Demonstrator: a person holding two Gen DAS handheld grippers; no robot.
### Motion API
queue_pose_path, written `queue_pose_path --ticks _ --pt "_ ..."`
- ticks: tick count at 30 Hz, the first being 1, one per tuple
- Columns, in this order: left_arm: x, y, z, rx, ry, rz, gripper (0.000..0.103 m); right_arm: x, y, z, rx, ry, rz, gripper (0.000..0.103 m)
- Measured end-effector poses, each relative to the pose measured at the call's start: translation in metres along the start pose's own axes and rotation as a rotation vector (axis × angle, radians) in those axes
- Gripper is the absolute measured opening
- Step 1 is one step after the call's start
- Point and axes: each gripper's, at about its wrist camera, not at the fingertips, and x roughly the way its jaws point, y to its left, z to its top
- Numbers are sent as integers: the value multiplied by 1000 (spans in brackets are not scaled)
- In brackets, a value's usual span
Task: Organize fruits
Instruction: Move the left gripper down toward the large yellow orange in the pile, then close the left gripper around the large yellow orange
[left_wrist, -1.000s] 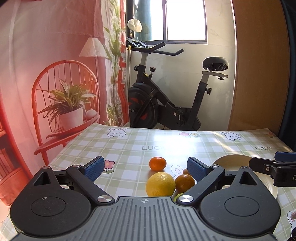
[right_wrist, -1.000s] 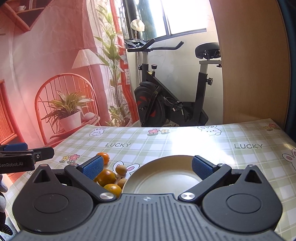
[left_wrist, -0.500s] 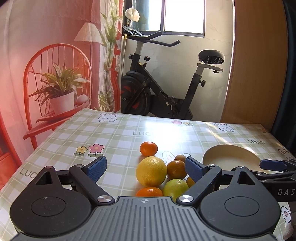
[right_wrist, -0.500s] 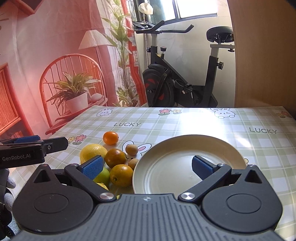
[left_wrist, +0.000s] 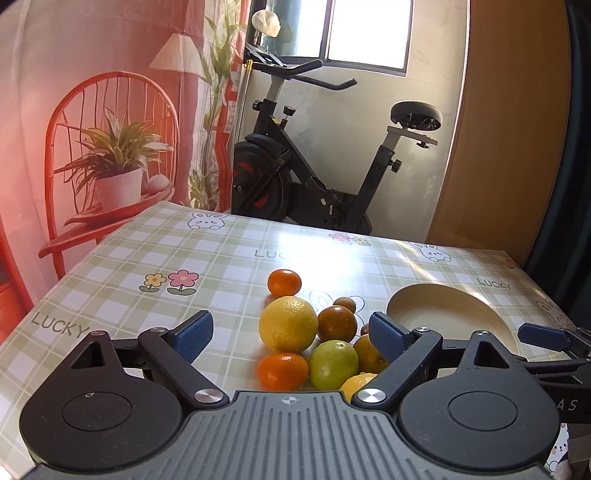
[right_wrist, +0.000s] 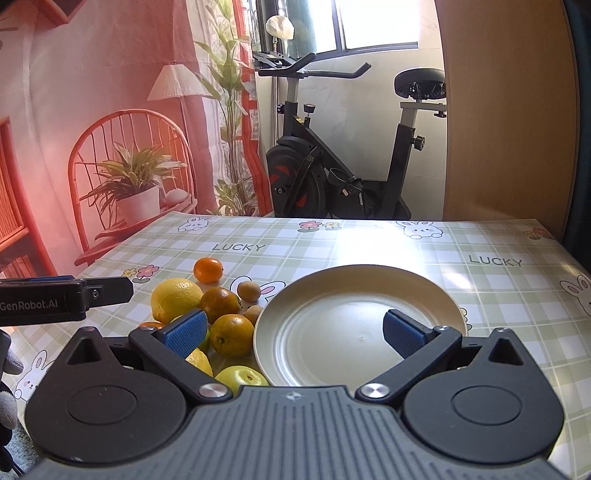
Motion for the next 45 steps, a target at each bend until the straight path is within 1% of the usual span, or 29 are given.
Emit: queue_pose_path --ticks 5,13,18,22,23,26,27,29,33,35,37,41,45 --pt "-2 8 -4 -39 32 7 93 -1 5 -9 -5 23 20 103" --pt "-3 8 -9 -9 74 18 92 1 20 -19 -60 57 42 103" --pt "-4 17 -9 -40 83 -1 92 6 29 -24 -77 88 96 103" --pt "-1 21 -9 -49 99 28 92 8 37 -26 -111 102 126 101" --pt "0 22 -9 -51 106 34 92 8 39 -26 -116 103 134 99" --pt "3 27 -9 -62 125 26 92 11 46 -27 -144 105 159 98" --pt "4 28 -9 -66 129 18 91 12 49 -28 -153 105 169 97" --pt "4 29 -9 -69 125 6 88 14 54 -29 -171 109 191 86" --pt "4 29 -9 -77 109 -7 83 18 65 -32 -212 120 228 78" --pt "6 28 -10 -75 110 -26 78 21 67 -33 -217 131 241 69" --pt "8 27 -10 -68 116 -47 73 24 68 -35 -215 145 249 64" --pt "13 20 -12 -52 137 -105 71 31 66 -38 -192 172 254 60" --pt "18 15 -16 -51 165 -171 71 32 66 -38 -185 168 257 60"
